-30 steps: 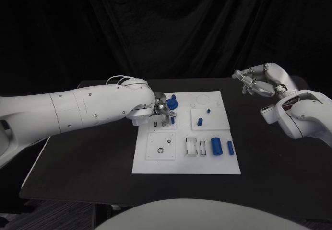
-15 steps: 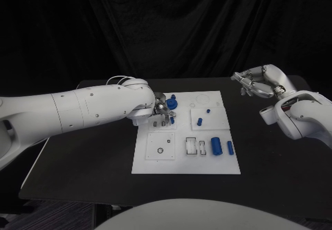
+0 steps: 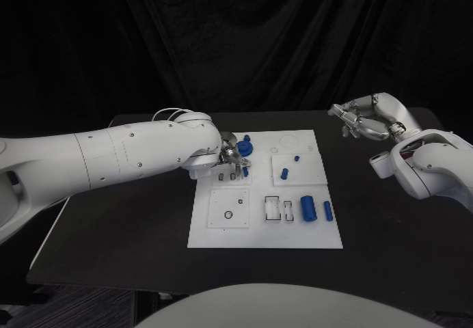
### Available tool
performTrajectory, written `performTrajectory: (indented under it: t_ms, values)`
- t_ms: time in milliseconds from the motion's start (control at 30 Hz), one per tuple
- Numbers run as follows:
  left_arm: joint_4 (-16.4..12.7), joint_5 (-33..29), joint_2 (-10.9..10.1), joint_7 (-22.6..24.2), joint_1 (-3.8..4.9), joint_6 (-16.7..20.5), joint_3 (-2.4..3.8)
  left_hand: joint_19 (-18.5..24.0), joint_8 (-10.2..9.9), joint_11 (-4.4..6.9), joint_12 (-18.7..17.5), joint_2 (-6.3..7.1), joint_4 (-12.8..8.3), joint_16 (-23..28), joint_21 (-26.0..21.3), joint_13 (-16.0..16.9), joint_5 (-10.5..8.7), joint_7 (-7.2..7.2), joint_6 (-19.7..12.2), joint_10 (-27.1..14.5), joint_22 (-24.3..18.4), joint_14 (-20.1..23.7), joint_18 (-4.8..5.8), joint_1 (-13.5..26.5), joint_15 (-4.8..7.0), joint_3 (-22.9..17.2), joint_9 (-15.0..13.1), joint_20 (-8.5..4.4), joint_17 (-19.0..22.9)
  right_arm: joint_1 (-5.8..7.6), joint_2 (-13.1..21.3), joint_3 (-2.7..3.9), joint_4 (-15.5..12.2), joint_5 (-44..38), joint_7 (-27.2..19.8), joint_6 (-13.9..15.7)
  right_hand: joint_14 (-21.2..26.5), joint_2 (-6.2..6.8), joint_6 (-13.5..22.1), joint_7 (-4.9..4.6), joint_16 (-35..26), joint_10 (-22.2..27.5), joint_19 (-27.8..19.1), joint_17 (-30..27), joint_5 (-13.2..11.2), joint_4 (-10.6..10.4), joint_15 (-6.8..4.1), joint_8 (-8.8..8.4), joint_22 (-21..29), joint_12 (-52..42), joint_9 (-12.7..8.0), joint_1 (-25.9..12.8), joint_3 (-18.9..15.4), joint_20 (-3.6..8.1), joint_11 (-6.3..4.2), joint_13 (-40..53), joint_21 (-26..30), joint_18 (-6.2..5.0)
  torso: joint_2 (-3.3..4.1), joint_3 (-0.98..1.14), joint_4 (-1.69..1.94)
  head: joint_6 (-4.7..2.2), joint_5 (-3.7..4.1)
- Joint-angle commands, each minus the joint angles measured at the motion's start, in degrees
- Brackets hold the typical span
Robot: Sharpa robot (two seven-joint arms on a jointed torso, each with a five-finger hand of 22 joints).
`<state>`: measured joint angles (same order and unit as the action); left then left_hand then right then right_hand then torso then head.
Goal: Assemble the parts on the task board
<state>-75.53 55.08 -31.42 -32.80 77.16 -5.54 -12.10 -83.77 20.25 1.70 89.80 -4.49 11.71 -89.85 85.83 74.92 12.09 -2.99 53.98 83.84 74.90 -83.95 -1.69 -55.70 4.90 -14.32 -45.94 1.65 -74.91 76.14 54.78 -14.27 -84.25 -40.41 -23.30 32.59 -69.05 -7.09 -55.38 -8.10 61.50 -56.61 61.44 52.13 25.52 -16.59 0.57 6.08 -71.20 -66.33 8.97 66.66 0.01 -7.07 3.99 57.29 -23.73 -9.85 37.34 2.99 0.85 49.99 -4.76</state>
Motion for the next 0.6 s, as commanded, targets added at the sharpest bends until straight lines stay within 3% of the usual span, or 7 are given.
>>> performTrajectory:
  t_ms: [33,233,600]
  values:
    - [0.1,0.3,0.2,1.2,-0.16,-0.9,0.05,0.0,-0.6,-0.39,0.2,-0.1,0.4,-0.2,-0.3,15.1,-0.78,0.02,0.6,6.2,5.3,-6.0,-0.71,1.0,-0.54,0.6,0.1,0.44,-15.1,-0.14,0.0,0.05,0.0,-0.3,1.3,-0.6,-0.4,-0.06,-0.3,0.08,0.2,0.4,0.3,0.0,0.2,0.0,0.14,0.25,0.1,0.2,-0.1,0.5,0.2,-0.07,0.06,0.0,0.4,-0.57,0.05,-0.03,-0.01,0.01,-0.05]
    - [0.2,0.3,0.3,1.3,-0.19,-1.4,0.05,0.1,-1.5,-0.43,0.2,-0.13,1.5,-0.2,-0.5,15.1,-2.39,-0.01,1.1,6.2,5.1,-6.0,-0.75,2.3,-0.59,1.7,-0.1,0.51,-15.1,-0.14,-0.1,0.05,0.0,-0.3,1.4,-0.8,-0.4,-0.17,-0.3,0.08,0.2,0.4,0.3,0.0,0.3,0.0,0.13,0.24,0.1,0.2,-0.1,0.7,0.3,-0.06,0.05,-0.1,0.4,-0.57,0.05,0.0,0.04,0.01,-0.11]
    - [0.3,0.3,0.6,1.0,-0.31,-2.4,0.05,0.2,-1.6,-0.42,0.2,-0.11,1.5,-0.2,-0.6,15.1,-2.39,0.03,1.2,6.2,5.0,-6.0,-0.79,2.2,-0.59,1.8,-0.1,0.51,-15.1,-0.14,-0.2,0.05,0.1,-0.3,1.6,-1.0,-0.5,-0.13,-0.3,0.09,0.3,0.5,0.5,0.0,0.5,0.0,0.12,0.22,0.1,0.2,-0.1,1.3,0.4,-0.04,0.04,-0.3,0.5,-0.57,0.04,0.02,0.05,0.01,-0.06]
